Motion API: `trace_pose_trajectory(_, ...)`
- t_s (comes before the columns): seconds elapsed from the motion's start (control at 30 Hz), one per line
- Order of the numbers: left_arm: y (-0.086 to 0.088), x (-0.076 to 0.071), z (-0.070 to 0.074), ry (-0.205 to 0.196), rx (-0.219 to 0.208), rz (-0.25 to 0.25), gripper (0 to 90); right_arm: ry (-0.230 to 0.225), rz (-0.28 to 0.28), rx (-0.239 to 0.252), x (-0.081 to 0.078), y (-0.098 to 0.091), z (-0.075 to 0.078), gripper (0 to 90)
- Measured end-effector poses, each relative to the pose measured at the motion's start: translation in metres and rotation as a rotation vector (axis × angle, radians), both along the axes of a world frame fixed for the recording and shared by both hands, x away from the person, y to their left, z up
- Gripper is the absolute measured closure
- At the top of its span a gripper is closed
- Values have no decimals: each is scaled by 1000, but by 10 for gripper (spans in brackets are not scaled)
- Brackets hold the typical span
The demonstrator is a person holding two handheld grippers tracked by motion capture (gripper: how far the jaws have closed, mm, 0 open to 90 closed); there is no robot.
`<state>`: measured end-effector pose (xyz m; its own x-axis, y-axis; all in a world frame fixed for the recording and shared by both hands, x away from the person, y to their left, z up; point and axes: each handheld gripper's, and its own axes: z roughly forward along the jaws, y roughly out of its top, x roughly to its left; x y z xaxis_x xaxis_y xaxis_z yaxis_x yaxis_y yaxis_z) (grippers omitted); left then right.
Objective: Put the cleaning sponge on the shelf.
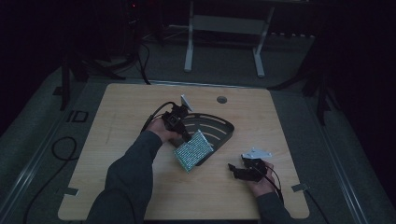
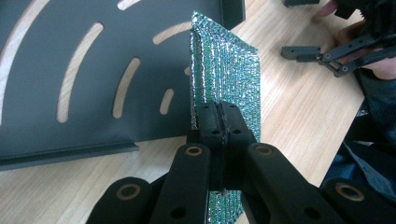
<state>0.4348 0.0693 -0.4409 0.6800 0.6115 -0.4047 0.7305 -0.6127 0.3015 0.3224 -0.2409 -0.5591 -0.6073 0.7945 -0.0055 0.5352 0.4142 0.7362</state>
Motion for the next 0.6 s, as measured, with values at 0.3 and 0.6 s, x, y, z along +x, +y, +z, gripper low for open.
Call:
trace_pose_trajectory(0.3, -6, 8, 2, -13, 12, -1, 900, 1, 1, -1, 0, 0, 0, 280)
trace_pose_trajectory(0.6, -10, 16, 1, -23, 25, 8, 900, 1, 3, 0, 0, 0, 0, 280)
